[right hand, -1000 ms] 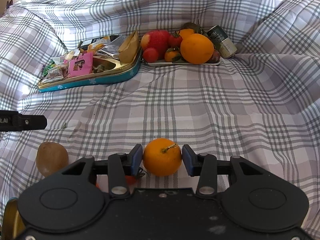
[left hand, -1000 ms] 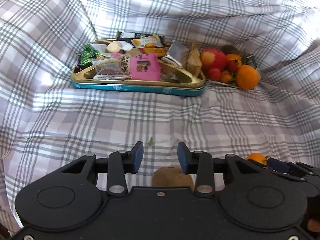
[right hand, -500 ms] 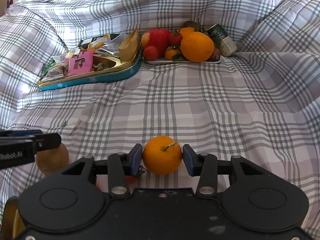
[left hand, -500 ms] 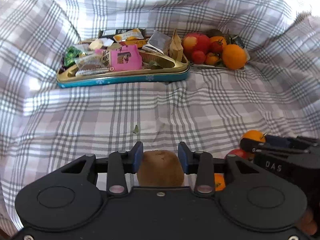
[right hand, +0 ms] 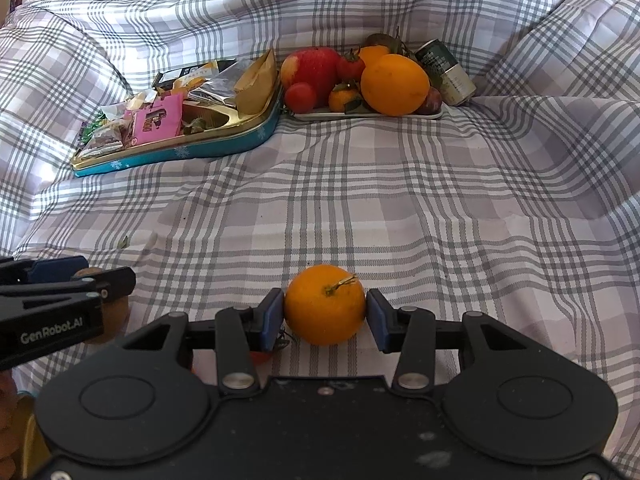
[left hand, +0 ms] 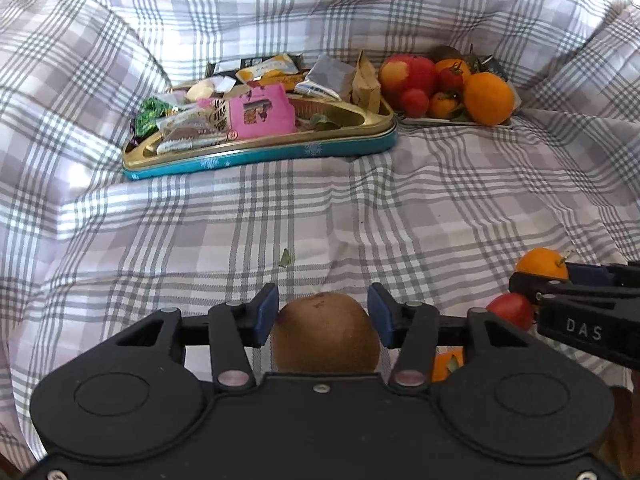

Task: Organize fruits
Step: 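Close the left tool on the brown kiwi on the cloth while the right tool holds the tangerine, then carry the kiwi and tangerine over the gold tray with both tools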

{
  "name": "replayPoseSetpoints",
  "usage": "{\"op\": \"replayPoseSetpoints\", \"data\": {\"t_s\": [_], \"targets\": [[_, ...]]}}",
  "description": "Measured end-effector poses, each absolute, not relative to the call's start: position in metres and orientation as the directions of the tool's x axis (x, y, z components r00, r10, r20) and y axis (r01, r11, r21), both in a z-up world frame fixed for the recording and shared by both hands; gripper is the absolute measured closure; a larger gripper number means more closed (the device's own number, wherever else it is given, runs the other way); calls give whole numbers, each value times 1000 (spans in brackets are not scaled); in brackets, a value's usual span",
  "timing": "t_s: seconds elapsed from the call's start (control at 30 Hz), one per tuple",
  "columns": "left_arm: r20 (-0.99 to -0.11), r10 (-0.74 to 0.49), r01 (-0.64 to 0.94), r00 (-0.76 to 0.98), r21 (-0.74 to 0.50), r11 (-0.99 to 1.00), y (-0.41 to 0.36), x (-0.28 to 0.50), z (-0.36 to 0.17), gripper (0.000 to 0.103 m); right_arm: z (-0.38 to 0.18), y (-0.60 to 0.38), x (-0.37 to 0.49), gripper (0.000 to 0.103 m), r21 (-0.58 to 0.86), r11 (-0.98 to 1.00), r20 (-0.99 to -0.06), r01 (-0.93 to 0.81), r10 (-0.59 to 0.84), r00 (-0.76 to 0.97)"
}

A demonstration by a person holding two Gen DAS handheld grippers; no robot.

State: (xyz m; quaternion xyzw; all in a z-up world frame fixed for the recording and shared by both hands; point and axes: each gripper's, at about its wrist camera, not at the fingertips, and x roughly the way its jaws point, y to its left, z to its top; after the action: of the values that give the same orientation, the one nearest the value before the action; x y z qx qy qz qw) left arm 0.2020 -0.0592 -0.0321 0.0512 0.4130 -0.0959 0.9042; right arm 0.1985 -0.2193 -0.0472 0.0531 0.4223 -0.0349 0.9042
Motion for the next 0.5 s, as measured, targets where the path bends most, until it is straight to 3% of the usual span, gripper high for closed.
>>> {"op": "replayPoseSetpoints", "data": {"t_s": [0.5], "targets": [[-805,-185,209,563,-78,975,-54,209,-45,44,-51,-218,203,58,62,992,-772,107,-21,636]]}}
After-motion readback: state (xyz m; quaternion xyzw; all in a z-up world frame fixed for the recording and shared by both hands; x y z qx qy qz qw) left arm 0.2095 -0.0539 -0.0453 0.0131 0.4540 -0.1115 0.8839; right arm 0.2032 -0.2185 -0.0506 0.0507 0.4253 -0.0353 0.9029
